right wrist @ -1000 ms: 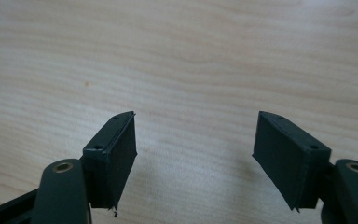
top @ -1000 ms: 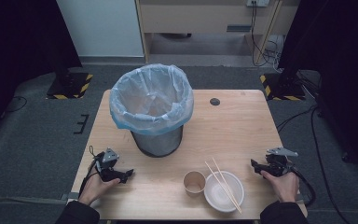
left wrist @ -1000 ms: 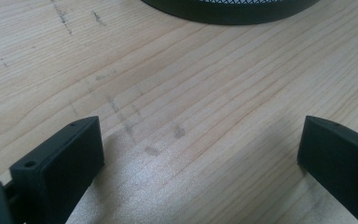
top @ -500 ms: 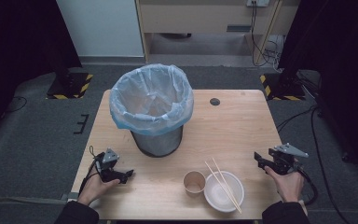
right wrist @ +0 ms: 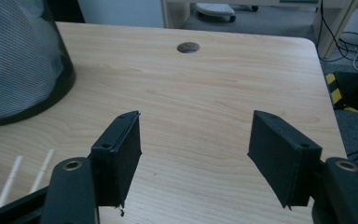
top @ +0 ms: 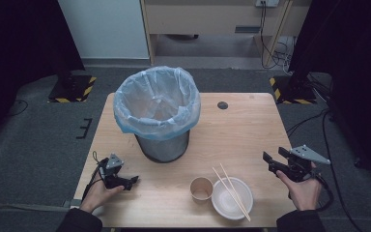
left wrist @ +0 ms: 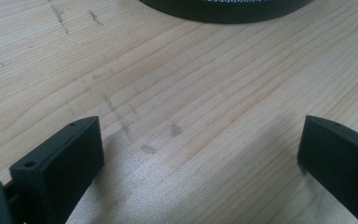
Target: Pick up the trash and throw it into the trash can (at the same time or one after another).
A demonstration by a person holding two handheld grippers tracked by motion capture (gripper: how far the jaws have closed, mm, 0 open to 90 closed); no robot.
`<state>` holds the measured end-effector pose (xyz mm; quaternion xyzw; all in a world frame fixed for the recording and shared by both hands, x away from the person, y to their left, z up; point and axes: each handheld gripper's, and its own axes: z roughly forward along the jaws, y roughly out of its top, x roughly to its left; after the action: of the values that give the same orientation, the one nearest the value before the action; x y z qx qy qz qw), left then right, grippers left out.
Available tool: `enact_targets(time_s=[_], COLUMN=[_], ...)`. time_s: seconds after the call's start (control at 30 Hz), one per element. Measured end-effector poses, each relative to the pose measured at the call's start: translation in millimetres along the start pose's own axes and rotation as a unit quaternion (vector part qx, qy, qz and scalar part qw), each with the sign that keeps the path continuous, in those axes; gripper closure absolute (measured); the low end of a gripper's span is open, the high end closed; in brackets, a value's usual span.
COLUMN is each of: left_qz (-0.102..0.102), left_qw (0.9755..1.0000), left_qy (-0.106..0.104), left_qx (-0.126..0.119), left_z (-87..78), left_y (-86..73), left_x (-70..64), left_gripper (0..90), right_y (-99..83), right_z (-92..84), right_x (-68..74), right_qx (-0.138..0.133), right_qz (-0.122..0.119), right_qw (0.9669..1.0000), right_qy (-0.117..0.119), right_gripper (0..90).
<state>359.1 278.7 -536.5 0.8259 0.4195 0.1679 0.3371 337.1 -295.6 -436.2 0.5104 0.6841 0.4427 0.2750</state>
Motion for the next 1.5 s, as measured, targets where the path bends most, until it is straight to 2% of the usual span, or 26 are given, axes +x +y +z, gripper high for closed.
enact_targets(time_s=[0.03, 0.1, 0.23, 0.27, 0.3, 0.37, 0.57, 0.63, 0.8, 0.83, 0.93, 1.07, 1.1, 1.17, 1.33, 1.5], left_qz=[0.0, 0.0, 0.0, 0.0, 0.0, 0.0, -0.001, -0.001, -0.001, -0.001, -0.001, -0.001, -0.001, -0.001, -0.001, -0.001], left_qw=[1.0, 1.0, 1.0, 1.0, 1.0, 1.0, 1.0, 1.0, 1.0, 1.0, 1.0, 1.0, 1.0, 1.0, 1.0, 1.0], left_qy=[0.0, 0.0, 0.0, 0.0, 0.0, 0.0, 0.001, 0.001, 0.001, 0.001, 0.001, 0.001, 0.001, 0.001, 0.001, 0.001], left_qx=[0.001, 0.001, 0.0, 0.0, 0.0, 0.0, 0.0, 0.0, 0.0, 0.0, 0.0, 0.0, 0.0, 0.0, 0.0, 0.0], left_z=[-0.1, -0.1, 0.0, 0.0, 0.0, 0.0, 0.0, -0.1, -0.1, -0.1, -0.1, -0.1, -0.1, -0.1, -0.1, -0.1], left_y=[0.0, 0.1, 0.0, 0.0, 0.0, 0.0, -0.1, -0.1, -0.1, -0.1, -0.1, -0.1, -0.1, -0.1, -0.1, -0.1], left_x=[0.0, 0.0, 0.0, 0.0, 0.0, 0.0, -0.4, -0.5, -0.5, -0.5, -0.5, -0.5, -0.5, -0.5, -0.5, -0.5], left_gripper=[0.0, 0.0, 0.0, 0.0, 0.0, 0.0, 0.0, 0.0, 0.0, 0.0, 0.0, 0.0, 0.0, 0.0, 0.0, 0.0], right_y=[4.3, 5.8, 13.6, 13.6, 15.4, 15.8, 13.3, 12.1, 3.1, -0.3, -3.1, -9.1, -12.1, -13.4, -20.8, -24.2], right_z=[-2.4, -3.2, -8.5, -8.5, -9.3, -9.3, -6.2, -5.1, 0.2, 3.0, 5.5, 11.2, 13.7, 14.6, 21.1, 22.8], right_x=[6.0, 8.3, 25.6, 25.6, 33.5, 36.1, 58.2, 60.8, 74.1, 77.8, 79.9, 83.3, 85.2, 86.4, 92.3, 95.4], right_qx=[-0.001, -0.001, 0.004, 0.004, 0.009, 0.012, 0.04, 0.045, 0.071, 0.082, 0.09, 0.108, 0.118, 0.123, 0.155, 0.176], right_qz=[-0.008, -0.011, -0.022, -0.022, -0.025, -0.029, -0.042, -0.043, -0.052, -0.054, -0.053, -0.053, -0.05, -0.047, -0.053, -0.053], right_qw=[1.0, 0.9999, 0.9994, 0.9994, 0.999, 0.9988, 0.9965, 0.996, 0.9927, 0.9912, 0.9903, 0.9878, 0.9864, 0.9857, 0.9794, 0.9751], right_qy=[0.005, 0.008, 0.026, 0.026, 0.036, 0.037, 0.061, 0.065, 0.083, 0.088, 0.092, 0.099, 0.104, 0.105, 0.117, 0.124], right_gripper=[35.2, 35.8, 39.2, 39.2, 39.4, 39.6, 43.8, 45.1, 50.3, 52.2, 53.9, 57.7, 60.1, 61.3, 67.0, 73.1])
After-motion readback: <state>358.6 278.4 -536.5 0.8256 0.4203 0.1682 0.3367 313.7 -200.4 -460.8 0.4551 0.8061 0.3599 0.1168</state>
